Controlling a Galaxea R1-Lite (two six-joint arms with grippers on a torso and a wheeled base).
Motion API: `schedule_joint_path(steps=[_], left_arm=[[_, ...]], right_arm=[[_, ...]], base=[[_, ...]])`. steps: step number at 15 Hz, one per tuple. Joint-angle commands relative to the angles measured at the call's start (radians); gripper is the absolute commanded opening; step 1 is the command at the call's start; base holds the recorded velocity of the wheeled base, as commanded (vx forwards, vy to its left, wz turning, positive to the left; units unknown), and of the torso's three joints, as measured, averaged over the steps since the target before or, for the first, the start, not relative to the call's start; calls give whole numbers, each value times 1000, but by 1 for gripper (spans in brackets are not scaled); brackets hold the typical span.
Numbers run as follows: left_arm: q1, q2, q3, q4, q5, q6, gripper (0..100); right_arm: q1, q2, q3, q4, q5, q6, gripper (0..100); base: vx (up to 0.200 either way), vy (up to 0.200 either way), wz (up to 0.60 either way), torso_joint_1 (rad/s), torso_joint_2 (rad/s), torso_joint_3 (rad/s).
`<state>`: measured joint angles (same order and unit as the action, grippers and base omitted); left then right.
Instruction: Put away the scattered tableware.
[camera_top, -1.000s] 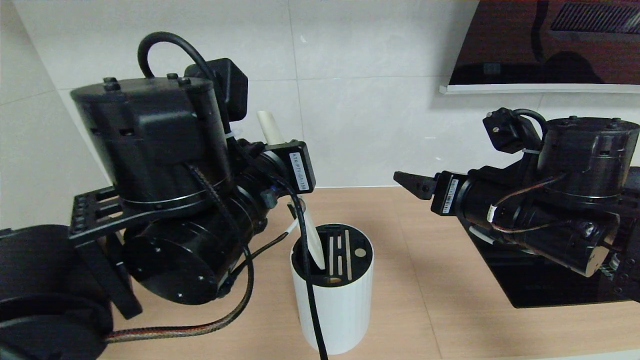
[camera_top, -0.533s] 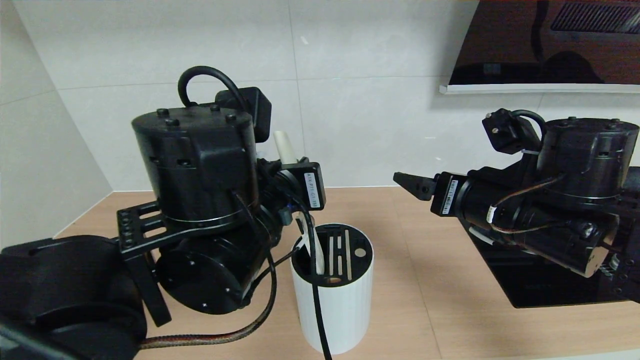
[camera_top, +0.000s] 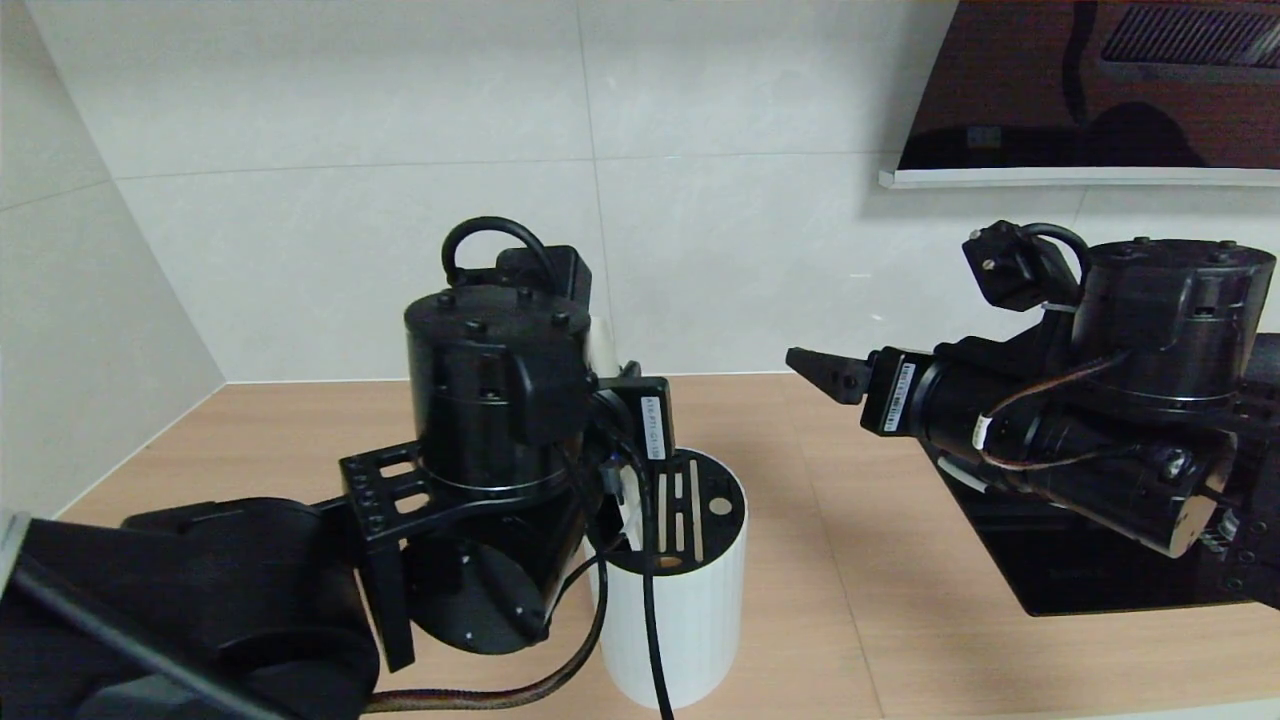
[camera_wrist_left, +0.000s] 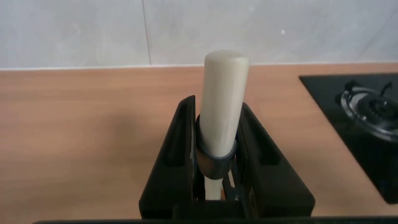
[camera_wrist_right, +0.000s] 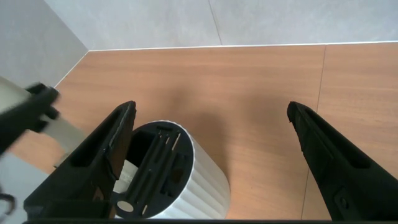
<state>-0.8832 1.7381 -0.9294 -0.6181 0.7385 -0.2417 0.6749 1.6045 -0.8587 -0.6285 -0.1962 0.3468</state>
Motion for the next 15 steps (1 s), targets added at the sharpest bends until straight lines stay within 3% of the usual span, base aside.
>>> schedule_joint_path(steps=[1, 2, 3, 13, 14, 15], left_arm=[[0, 24, 3, 0, 1, -2, 0], [0, 24, 3, 0, 1, -2, 0], [-2, 54, 11, -9, -2, -27, 0], [-5, 95, 41, -28, -4, -28, 0], [-8, 95, 44, -28, -4, -27, 100], [-8, 95, 46, -29, -4, -27, 100]], right_arm=[[0, 2, 1, 0, 0, 0, 100], [0, 2, 1, 0, 0, 0, 100], [0, 3, 1, 0, -2, 0, 100], [0, 3, 1, 0, -3, 0, 100], [0, 3, 3, 0, -3, 0, 100], [0, 3, 4, 0, -3, 0, 100]], base=[[0, 0, 0, 0, 0, 0], [0, 0, 0, 0, 0, 0], [0, 0, 0, 0, 0, 0], [0, 0, 0, 0, 0, 0], [0, 0, 0, 0, 0, 0], [0, 0, 0, 0, 0, 0]])
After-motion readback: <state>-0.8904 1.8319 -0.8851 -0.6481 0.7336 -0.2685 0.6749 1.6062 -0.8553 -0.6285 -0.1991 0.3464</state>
